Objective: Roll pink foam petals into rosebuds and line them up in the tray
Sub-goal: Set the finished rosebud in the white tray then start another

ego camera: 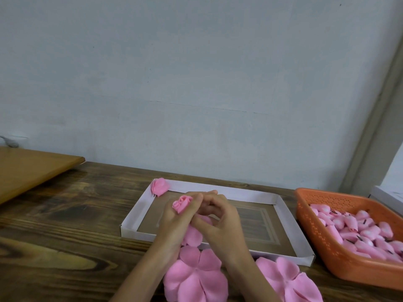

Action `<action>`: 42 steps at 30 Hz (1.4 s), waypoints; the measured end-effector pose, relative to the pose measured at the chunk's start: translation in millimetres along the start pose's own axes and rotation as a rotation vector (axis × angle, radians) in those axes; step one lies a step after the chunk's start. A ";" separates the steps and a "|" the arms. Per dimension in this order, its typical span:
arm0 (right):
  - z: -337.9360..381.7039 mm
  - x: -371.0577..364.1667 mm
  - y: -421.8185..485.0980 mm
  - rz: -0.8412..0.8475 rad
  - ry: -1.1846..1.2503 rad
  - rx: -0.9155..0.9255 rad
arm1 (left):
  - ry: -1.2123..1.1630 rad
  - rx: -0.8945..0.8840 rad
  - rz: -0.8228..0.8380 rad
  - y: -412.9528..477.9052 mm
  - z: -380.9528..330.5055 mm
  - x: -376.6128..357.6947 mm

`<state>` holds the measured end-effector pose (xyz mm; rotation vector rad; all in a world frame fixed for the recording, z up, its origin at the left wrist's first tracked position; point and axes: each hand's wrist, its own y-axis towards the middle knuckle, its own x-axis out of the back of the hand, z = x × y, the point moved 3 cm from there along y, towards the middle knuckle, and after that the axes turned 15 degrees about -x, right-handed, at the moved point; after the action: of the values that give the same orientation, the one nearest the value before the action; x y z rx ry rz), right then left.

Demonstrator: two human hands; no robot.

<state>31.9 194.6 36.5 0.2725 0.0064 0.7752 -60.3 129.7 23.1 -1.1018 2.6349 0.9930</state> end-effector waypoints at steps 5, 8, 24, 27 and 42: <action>3.3 2.2 -0.5 -0.051 0.074 -0.041 | 0.008 0.023 -0.124 -0.1 -0.2 5.0; -0.6 9.1 2.3 -0.076 0.208 -0.161 | -0.021 0.030 -0.097 3.1 -0.8 7.4; -2.6 14.6 -0.2 -0.266 0.326 -0.270 | 0.060 -0.011 0.141 0.6 -0.3 2.9; -2.3 12.8 -0.5 -0.264 0.315 -0.242 | 0.070 -0.020 0.134 0.9 1.0 3.2; 5.3 1.9 -2.6 -0.132 0.268 -0.052 | 0.029 -0.007 0.032 -1.7 -5.7 -2.0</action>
<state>35.6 192.9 41.2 0.1159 0.2541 0.6747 -56.9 126.4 27.4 -1.0874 2.6825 0.9996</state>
